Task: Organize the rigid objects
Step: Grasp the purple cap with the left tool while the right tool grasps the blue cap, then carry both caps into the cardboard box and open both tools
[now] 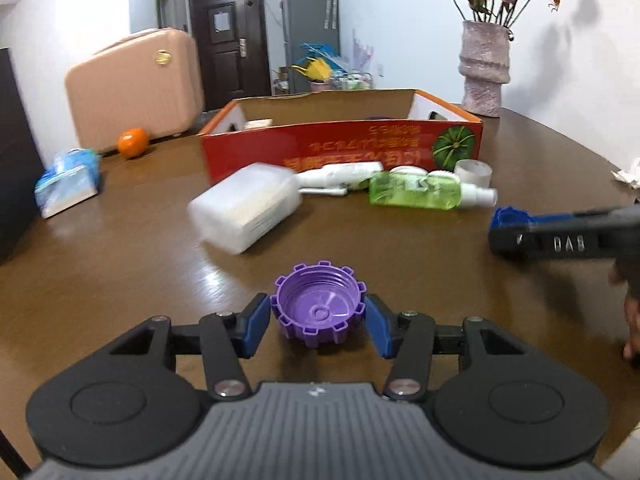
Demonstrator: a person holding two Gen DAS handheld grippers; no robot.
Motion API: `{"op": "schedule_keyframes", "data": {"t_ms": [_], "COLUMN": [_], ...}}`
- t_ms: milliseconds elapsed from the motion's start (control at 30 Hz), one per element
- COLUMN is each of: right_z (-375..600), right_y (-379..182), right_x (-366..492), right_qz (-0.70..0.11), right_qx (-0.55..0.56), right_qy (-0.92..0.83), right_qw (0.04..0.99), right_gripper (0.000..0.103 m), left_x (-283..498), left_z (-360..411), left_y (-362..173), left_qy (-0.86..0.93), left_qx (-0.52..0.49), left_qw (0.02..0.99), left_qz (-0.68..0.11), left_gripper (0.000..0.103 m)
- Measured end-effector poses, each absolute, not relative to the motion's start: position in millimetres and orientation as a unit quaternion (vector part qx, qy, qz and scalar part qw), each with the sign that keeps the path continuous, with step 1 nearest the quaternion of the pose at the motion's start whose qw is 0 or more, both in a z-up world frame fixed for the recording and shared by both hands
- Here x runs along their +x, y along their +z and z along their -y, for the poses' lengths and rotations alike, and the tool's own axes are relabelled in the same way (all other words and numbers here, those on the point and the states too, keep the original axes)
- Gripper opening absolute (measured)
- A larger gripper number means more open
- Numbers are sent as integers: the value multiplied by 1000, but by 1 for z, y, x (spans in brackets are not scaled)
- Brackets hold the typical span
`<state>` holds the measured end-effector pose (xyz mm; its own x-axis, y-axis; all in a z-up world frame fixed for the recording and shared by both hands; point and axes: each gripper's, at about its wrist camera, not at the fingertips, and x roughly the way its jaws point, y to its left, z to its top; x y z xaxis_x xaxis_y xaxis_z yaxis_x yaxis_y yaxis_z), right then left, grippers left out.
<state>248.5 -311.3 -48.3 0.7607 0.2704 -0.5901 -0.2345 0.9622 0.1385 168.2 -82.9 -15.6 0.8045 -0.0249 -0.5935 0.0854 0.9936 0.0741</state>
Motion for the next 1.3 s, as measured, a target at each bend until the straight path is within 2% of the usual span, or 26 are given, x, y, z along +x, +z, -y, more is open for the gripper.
{"op": "schedule_keyframes", "data": {"t_ms": [367,600,733,900,1100,1300], "right_z": [273,253,252,257,255,251], "right_y": [-45,-32,-18,2,39,49], "right_x": [202,195,208,241,313,456], "right_qz": [-322,-312,-280,-258,-224,-305], "right_qx": [3,-6,-10,-9,-37,37], "right_qy": [137,146,134,128,133,163], "right_qw": [937,939,951,958,965,938], "right_gripper": [53,53,53,53,53,53], "left_x": [134,152,178,229,342,469], "left_z": [49,31,13,1,-9,22], "left_y": [4,10,23,45,77,64], "left_qy": [-38,-46,-71,-97,-118,-98], "left_qx": [18,2,-33,-48,-63,-23], "left_qw": [961,964,963,962,956,931], "left_qz": [-273,-261,-259,-250,-262,-352], "left_gripper": [53,53,53,53,53,53]}}
